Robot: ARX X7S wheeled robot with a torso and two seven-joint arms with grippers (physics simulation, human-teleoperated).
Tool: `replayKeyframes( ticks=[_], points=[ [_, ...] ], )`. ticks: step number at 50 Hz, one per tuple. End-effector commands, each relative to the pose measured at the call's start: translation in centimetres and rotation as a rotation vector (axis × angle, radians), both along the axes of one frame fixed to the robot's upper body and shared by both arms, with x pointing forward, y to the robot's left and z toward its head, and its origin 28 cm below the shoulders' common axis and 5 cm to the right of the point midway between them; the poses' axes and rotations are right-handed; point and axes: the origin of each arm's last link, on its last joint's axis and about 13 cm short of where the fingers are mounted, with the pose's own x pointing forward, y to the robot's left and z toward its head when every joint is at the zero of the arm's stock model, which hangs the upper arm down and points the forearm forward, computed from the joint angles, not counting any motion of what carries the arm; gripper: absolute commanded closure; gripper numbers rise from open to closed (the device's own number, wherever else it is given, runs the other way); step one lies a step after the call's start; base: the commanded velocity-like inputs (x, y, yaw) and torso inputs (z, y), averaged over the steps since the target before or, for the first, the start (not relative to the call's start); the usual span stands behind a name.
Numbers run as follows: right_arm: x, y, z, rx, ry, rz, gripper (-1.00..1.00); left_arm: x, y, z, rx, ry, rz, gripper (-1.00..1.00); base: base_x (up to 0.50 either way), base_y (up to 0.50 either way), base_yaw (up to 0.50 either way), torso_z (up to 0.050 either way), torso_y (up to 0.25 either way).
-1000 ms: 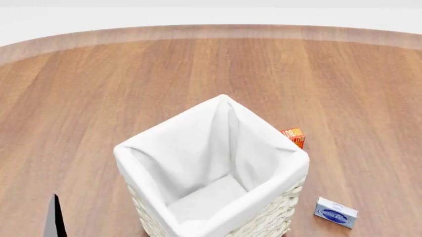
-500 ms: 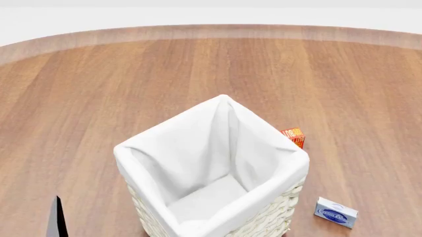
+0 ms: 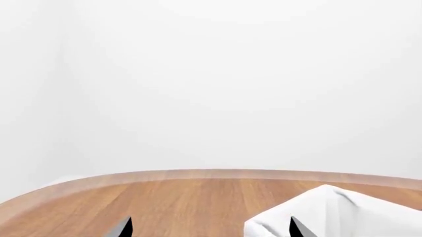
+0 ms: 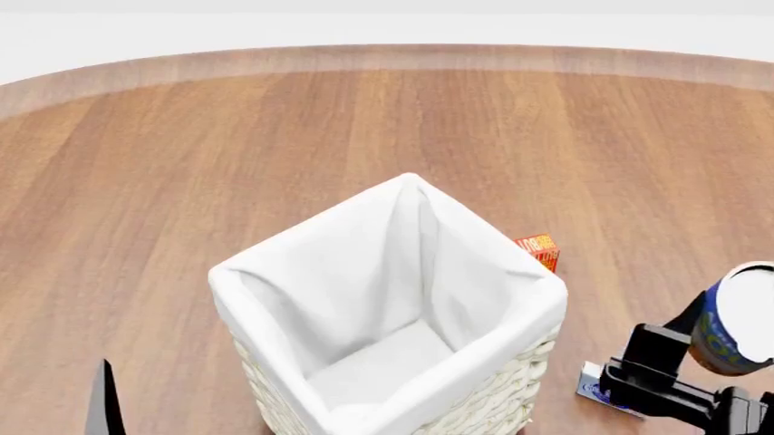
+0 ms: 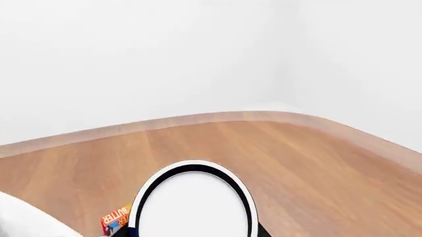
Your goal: Pick up the alphabet soup and put it in the basket.
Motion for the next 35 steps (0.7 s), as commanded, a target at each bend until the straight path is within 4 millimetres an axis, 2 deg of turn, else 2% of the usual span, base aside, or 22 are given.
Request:
replayKeyframes(
  ticks=[1, 15, 29, 35],
  points=[
    [1.0, 0.0, 4.6, -0.058, -0.118, 0.012, 1.00, 0.4, 0.1, 0.5, 0.012, -0.023, -0.019, -1.00, 0.00, 0.00, 0.00, 0.000, 0.000],
    [2.5, 0.8, 8.5, -0.132, -0.177, 0.096, 1.00, 0.5, 0.1, 0.4, 0.015, -0.020, -0.021, -1.00, 0.00, 0.00, 0.00, 0.000, 0.001],
    [4.4, 1.7, 11.4, -0.249, -0.118, 0.260, 1.00, 0.5, 0.2, 0.5, 0.014, -0.019, -0.020, -1.00, 0.00, 0.00, 0.00, 0.000, 0.001],
    [4.7, 2.0, 13.5, -0.271, -0.113, 0.323, 1.00, 0.5, 0.2, 0.4, 0.012, -0.016, -0.017, -1.00, 0.00, 0.00, 0.00, 0.000, 0.000]
  ],
)
